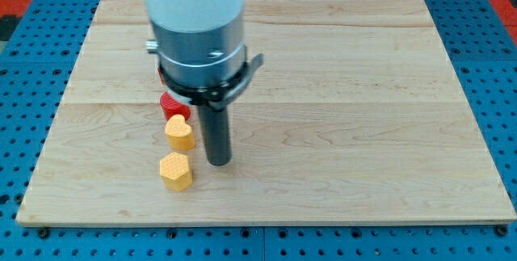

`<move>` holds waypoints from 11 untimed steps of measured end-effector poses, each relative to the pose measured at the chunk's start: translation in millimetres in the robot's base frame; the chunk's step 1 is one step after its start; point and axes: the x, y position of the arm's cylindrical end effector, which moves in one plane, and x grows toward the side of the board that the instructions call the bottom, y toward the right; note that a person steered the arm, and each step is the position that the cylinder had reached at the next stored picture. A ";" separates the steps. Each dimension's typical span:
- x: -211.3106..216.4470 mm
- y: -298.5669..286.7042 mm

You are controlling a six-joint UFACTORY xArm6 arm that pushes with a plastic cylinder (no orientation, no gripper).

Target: Nudge the yellow hexagon to left

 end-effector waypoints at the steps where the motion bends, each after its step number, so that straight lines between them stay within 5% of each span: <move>1: 0.0 -16.3; 3: 50.9 0.7; 8: 51.0 -28.4; 11: -16.5 -8.9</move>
